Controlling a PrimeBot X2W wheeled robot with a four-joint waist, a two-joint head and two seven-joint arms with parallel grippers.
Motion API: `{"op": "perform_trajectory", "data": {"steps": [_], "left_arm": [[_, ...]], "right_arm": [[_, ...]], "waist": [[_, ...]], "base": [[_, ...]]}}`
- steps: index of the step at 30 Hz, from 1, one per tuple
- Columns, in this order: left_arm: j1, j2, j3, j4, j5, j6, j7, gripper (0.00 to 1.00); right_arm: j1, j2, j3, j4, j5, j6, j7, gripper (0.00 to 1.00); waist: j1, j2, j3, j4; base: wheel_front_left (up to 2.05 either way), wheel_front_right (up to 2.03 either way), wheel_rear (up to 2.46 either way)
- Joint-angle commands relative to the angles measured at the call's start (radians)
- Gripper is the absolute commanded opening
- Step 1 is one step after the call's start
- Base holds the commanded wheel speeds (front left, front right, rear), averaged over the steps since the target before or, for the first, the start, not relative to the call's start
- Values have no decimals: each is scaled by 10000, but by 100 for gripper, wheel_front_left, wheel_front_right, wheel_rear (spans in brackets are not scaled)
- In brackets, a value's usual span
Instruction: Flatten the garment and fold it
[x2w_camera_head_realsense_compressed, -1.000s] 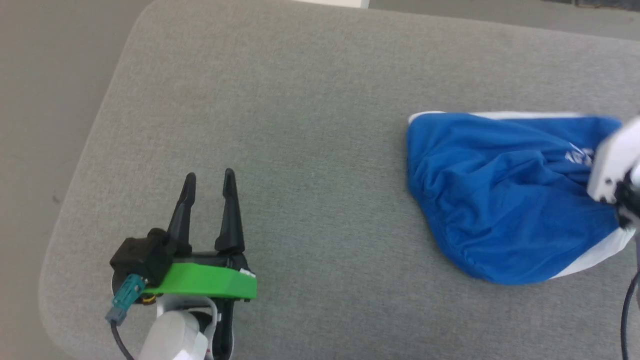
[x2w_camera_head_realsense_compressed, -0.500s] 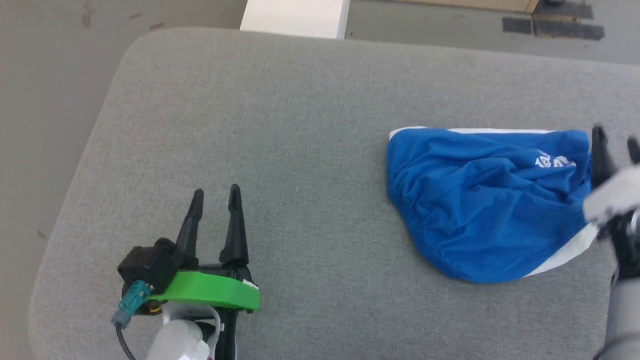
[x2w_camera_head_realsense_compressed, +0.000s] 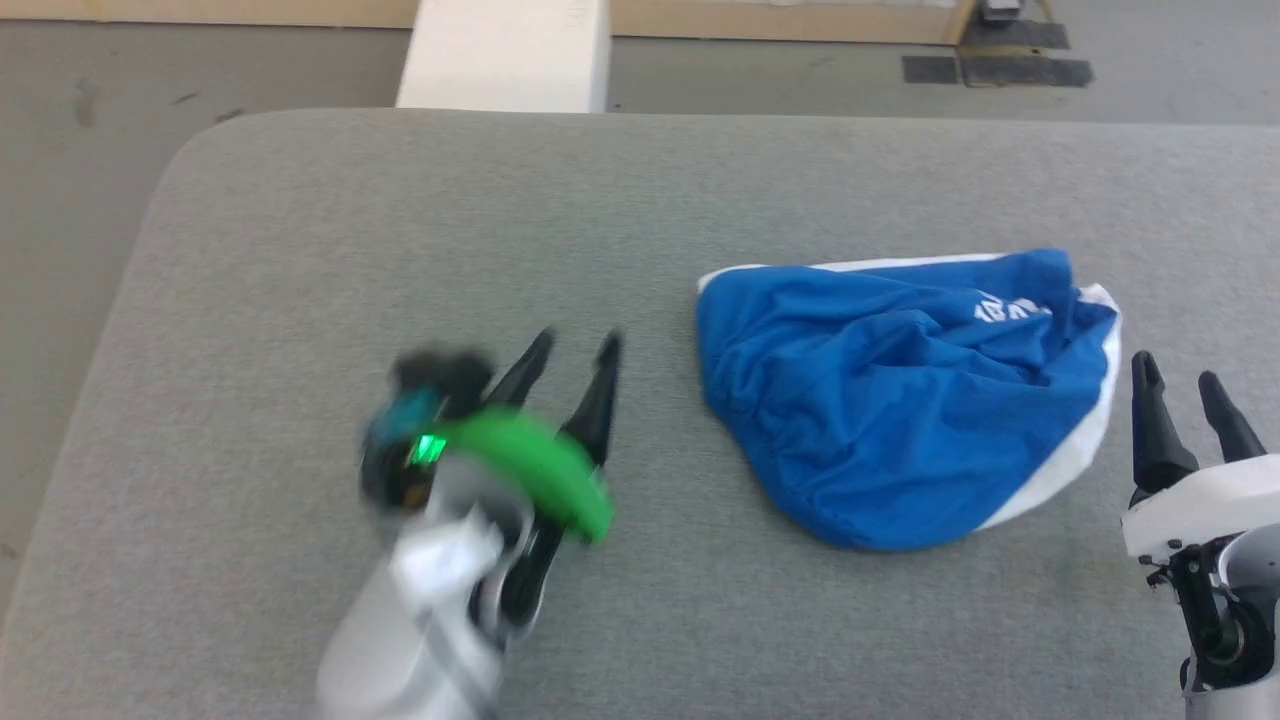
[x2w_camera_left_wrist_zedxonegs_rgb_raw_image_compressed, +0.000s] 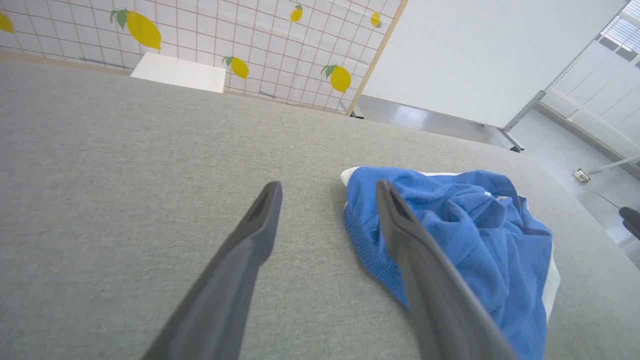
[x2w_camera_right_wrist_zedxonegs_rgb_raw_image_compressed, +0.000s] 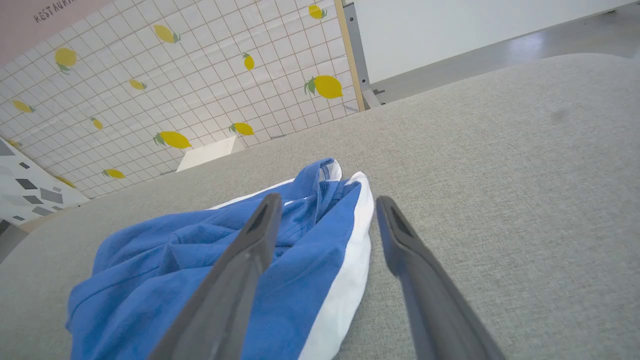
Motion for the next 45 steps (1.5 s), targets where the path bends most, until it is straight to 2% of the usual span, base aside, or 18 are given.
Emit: {"op": "perform_trajectory", "data": {"steps": [1, 4, 8, 13, 17, 18, 19, 20, 27, 31, 37, 39, 42, 45], "left_arm": [[-637, -10, -179, 325, -74, 67, 536, 100], [-1862, -13, -902, 1344, -485, 381, 2322, 100], [-2955, -14, -1770, 2306, -888, 859, 3924, 100], [-3531, -15, -2486, 3236, -1013, 1451, 4608, 100], [-3525, -15, -2820, 3708, -1187, 1546, 4664, 100], [-3483, -15, -2940, 3774, -1314, 1489, 4712, 94], [-3438, -15, -3061, 3786, -1468, 1392, 4710, 34], [-3403, -15, -3124, 3764, -1598, 1333, 4634, 0], [-3236, 25, -2770, 3084, -2319, 1255, 3178, 0], [-3047, 758, -2432, 2090, -2171, 1537, 2870, 0], [-2416, 2615, -2498, 272, -1486, 2493, 4153, 0], [-2072, 3006, -2660, -67, -1363, 2746, 4707, 0], [-1428, 3105, -2895, -136, -1534, 2926, 5304, 0], [-900, 2917, -3065, 10, -1795, 2966, 5522, 0]], "right_arm": [[51, 3, 74, -142, 33, -13, 14, 100], [-72, 3, 270, -295, 132, -13, 92, 100], [-198, 4, 394, -290, 287, -13, 32, 100], [-184, 4, 322, -101, 394, -13, -56, 100], [-177, 4, 270, 14, 484, -13, -163, 100], [-169, 4, 250, 32, 484, -13, -187, 100], [-169, 4, 232, 53, 474, -13, -208, 100], [-180, 4, 224, 76, 464, -13, -220, 100], [-245, 4, 314, 178, 400, -13, -278, 100], [-132, 4, 339, 176, 383, -13, -251, 100], [-4, 5, 380, 94, 348, -13, -169, 100], [-24, 5, 422, 69, 346, -13, -142, 100], [-60, 5, 477, 66, 375, -13, -134, 100], [-73, 5, 505, 83, 381, -13, -130, 100]], "waist": [[1, 0, 168, -305], [1, 0, 430, -664], [1, 0, 801, -1102], [1, 0, 1171, -1426], [1, 0, 1284, -1481], [1, 0, 1309, -1463], [1, 0, 1322, -1441], [1, 0, 1323, -1422], [1, 0, 1054, -1022], [1, 0, 808, -672], [1, 0, 637, -264], [1, 0, 643, -219], [1, 0, 644, -203], [1, 0, 640, -197]], "base": [[0, 0, 0], [0, 0, 0], [0, 0, 0], [0, 0, 0], [0, 0, 0], [0, 0, 0], [0, 0, 0], [0, 0, 0], [0, 0, 0], [0, 0, 0], [0, 0, 0], [0, 0, 0], [0, 0, 0], [0, 0, 0]]}}
